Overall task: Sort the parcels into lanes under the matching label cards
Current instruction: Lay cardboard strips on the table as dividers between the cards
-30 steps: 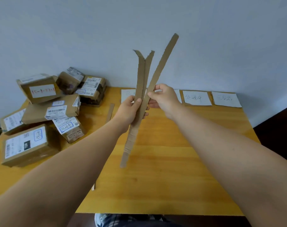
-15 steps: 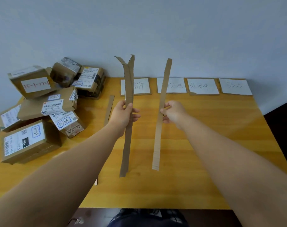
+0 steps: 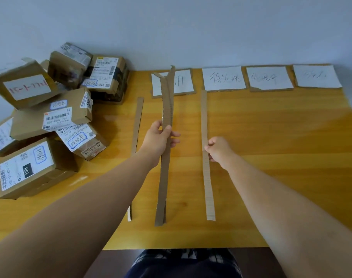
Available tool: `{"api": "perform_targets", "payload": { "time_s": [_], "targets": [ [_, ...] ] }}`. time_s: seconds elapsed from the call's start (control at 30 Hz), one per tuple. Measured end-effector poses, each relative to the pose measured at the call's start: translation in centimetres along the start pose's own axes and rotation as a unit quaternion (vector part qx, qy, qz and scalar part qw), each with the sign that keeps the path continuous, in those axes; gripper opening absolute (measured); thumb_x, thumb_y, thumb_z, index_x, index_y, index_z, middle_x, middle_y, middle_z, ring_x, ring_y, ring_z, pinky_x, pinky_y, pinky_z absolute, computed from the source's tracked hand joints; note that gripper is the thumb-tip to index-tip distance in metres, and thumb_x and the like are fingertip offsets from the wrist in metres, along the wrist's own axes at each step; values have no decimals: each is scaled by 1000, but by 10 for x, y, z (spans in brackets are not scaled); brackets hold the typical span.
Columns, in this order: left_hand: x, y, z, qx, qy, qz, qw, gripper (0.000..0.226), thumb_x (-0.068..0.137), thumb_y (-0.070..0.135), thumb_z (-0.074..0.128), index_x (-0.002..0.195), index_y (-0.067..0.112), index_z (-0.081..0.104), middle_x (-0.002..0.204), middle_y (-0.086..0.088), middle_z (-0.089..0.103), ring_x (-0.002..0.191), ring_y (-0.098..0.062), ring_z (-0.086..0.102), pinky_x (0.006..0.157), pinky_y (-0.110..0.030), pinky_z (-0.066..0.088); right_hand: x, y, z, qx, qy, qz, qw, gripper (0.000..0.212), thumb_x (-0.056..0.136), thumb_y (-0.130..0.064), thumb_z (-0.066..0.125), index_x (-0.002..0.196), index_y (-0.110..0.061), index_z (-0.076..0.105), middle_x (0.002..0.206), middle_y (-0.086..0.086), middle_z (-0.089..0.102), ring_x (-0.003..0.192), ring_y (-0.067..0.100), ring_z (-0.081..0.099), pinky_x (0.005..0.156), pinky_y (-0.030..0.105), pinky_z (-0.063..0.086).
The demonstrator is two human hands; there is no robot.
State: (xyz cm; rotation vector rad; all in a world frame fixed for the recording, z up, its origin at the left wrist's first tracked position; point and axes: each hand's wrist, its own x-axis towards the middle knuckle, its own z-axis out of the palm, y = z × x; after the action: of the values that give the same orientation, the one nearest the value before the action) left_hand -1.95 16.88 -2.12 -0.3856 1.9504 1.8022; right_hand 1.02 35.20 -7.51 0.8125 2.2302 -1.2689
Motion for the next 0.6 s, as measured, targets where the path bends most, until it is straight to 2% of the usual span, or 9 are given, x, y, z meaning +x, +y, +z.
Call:
{"api": "perform_targets", "payload": {
  "time_s": [0.13, 0.33, 0.5, 0.6],
  "targets": [
    [8, 0, -1, 5, -11, -2, 1000, 17, 102, 19, 42, 118, 15, 46, 89, -6, 69, 75, -20, 65, 66, -26, 53, 3, 0, 4, -24, 12, 4, 1000, 17, 96, -9, 55, 111, -5, 59, 85, 6, 59, 91, 33, 66, 85, 48, 55],
    [16, -3, 3, 17, -20, -8, 1000, 17, 102, 19, 42, 117, 13, 46, 89, -6, 70, 74, -18, 67, 63, -25, 52, 9, -3, 3, -66, 35, 2, 997, 25, 94, -12, 58, 119, -11, 51, 102, 5, 55, 96, 27, 61, 86, 44, 55],
    [18, -5, 3, 21, -21, -12, 999, 19, 102, 19, 43, 119, 13, 46, 89, -5, 70, 73, -18, 67, 62, -24, 52, 13, -2, 5, -74, 44, 13, 996, 22, 94, -12, 60, 113, -12, 50, 90, 2, 52, 88, 27, 64, 79, 45, 58],
    [20, -5, 3, 20, -20, -12, 1000, 20, 102, 20, 43, 120, 12, 46, 90, -6, 70, 74, -19, 68, 62, -24, 52, 13, -1, 4, -56, 48, 22, 997, 18, 94, -11, 58, 109, -12, 48, 94, 6, 55, 84, 29, 65, 72, 43, 60]
  ]
}}
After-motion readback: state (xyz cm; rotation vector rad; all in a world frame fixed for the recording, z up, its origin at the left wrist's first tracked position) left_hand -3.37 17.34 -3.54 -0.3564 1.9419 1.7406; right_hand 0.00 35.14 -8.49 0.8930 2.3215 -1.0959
